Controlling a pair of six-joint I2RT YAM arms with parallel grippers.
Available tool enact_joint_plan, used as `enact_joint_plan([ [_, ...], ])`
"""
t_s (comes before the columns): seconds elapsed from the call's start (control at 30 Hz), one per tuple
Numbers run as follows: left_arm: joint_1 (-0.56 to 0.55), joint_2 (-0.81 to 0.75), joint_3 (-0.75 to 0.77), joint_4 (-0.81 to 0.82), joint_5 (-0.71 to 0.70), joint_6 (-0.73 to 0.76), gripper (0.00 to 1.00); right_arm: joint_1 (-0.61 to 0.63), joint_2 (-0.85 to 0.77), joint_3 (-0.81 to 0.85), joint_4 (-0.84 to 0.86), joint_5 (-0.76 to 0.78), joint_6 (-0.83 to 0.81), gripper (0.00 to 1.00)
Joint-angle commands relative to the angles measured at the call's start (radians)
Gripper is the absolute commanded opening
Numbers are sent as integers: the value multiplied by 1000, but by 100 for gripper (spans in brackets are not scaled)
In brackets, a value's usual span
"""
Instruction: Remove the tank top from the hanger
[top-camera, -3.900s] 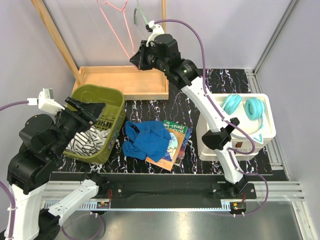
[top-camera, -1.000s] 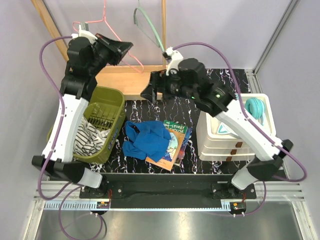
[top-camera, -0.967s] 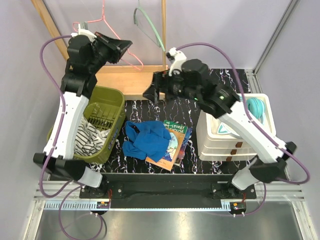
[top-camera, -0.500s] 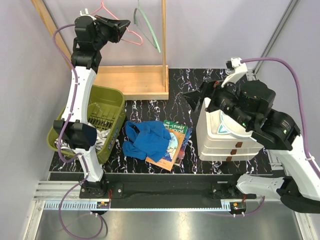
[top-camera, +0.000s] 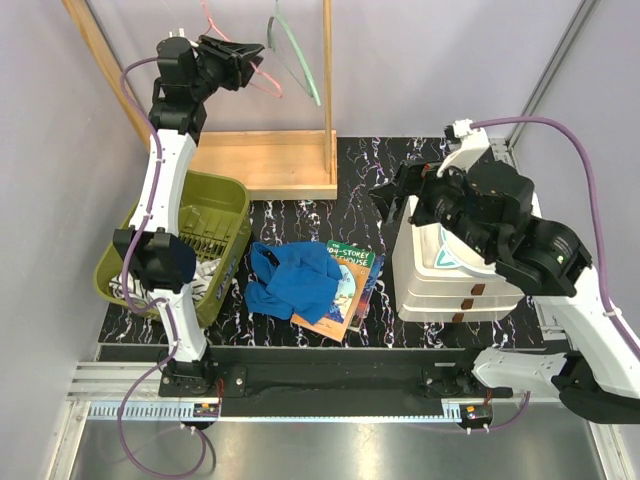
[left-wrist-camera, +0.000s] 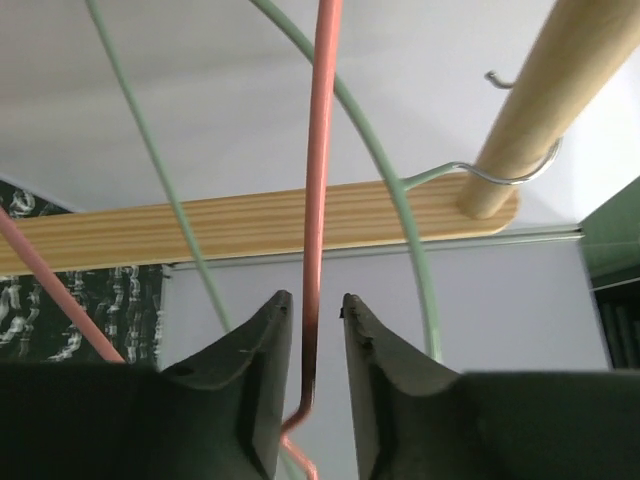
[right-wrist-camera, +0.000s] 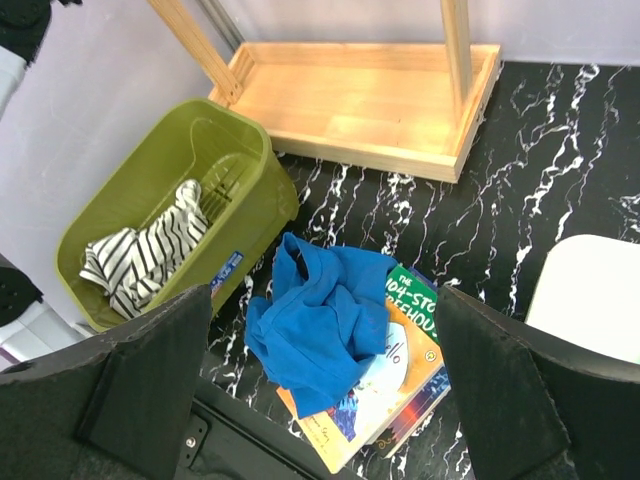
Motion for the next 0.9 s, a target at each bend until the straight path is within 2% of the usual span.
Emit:
enact_joint_plan([
  [0.0,16,-89,-13,-14,43,96,43,0,41,26,13,-27,0,100],
  [0.03,16,-105,-22,-28,26,122,50,0,50,26,13,-35,0,100],
  [0.1,18,-161,-36,-73,8,208,55,-2,60,23,11,-48,3,100],
  [0.17,18,-225,-66,-110,-11,278,68,-2,75,16,11,-68,4,100],
  [0.23,16,-274,-124,-128,-12,320,69,-2,98,10,16,-87,-2,100],
  [0.27,16,-333,-155,-139,-12,351,73,-2,106,7,19,-102,-11,100],
  [0.43,16,-539,-369,-212,-6,479,75,0,214,24,42,-188,-46,100],
  [0.63,15,-919,-678,-278,-34,581,79,0,345,49,111,-341,-16,100],
  [0.73,13,-1033,-789,-332,30,644,80,0,400,55,131,-403,19,100],
  [0.83,-30,-1122,-913,-424,38,685,79,-2,420,43,148,-415,53,100],
  [0.87,-86,-1141,-945,-470,19,690,79,0,419,35,154,-415,58,100],
])
